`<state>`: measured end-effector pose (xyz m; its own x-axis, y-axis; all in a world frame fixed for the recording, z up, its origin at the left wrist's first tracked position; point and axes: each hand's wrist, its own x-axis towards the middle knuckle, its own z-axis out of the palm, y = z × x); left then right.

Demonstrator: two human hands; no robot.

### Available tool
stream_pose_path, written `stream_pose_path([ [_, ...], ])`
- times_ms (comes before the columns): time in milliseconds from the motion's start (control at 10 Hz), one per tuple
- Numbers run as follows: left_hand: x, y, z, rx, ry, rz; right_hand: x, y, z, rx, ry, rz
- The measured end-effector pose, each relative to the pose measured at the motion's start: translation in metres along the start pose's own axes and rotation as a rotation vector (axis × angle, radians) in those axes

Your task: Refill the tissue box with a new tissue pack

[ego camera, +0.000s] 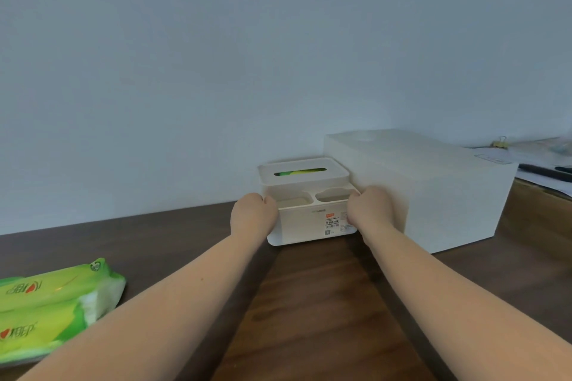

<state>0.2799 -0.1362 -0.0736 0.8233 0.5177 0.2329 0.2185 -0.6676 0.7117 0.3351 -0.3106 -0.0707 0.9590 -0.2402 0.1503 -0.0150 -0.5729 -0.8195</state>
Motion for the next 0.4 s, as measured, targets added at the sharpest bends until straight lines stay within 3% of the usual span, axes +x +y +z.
stream_pose_path([
  [300, -0.028, -0.019, -0.001, -0.176, -0.028, -0.048, -0.008, 0.011, -0.010, 0.054, -0.108, -0.005],
  [400, -0.041, -0.038, -0.003, -0.111, 0.000, -0.013, -0.017, 0.019, -0.019, 0.147, -0.100, 0.003],
])
